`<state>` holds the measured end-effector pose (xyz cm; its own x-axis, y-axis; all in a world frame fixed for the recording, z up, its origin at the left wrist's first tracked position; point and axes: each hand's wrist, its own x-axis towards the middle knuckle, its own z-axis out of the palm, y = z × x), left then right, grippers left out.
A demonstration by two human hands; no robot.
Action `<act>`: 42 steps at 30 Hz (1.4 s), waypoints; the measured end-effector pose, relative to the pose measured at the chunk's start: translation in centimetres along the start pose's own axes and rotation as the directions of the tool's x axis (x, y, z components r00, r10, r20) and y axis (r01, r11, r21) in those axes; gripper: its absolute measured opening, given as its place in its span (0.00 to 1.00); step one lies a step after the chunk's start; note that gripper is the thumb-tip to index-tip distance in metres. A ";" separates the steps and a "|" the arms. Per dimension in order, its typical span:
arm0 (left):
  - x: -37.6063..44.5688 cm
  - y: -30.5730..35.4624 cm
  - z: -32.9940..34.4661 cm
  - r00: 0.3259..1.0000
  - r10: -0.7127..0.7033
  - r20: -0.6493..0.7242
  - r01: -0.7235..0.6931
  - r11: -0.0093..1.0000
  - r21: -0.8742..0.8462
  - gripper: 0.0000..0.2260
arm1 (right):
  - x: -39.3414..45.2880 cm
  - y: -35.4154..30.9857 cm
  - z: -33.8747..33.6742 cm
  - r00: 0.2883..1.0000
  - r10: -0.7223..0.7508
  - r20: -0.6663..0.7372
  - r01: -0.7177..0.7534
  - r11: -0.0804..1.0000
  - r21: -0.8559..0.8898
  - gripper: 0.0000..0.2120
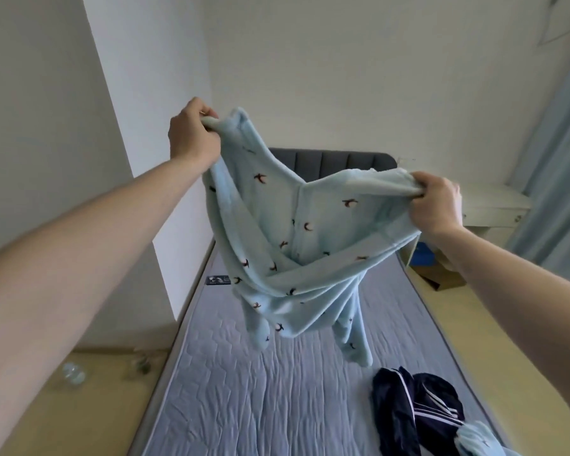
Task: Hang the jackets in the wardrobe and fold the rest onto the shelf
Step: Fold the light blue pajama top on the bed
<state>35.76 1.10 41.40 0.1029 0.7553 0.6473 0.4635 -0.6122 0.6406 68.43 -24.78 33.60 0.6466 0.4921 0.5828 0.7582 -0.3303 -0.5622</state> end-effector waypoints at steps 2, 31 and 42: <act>-1.9 -0.3 -0.7 0.997 0.066 0.027 -0.066 0.998 0.014 0.18 | -1.4 0.4 0.0 1.000 -0.028 0.013 0.028 1.000 -0.013 0.30; -72.0 -32.4 1.7 -0.162 -0.546 0.822 -0.119 0.838 0.533 0.20 | -61.3 25.3 13.6 -0.033 0.428 0.903 0.148 0.896 -0.419 0.19; -77.2 -41.3 9.1 -0.487 -0.573 0.660 -0.102 0.787 0.608 0.21 | -69.5 30.9 21.7 -0.405 0.518 0.753 0.079 0.841 -0.536 0.20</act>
<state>16.65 -29.80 -38.84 0.2651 0.1375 -0.9544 0.8895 -0.4170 0.1870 45.06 -51.68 -36.99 0.0677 0.2364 -0.9693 0.7332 -0.6707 -0.1124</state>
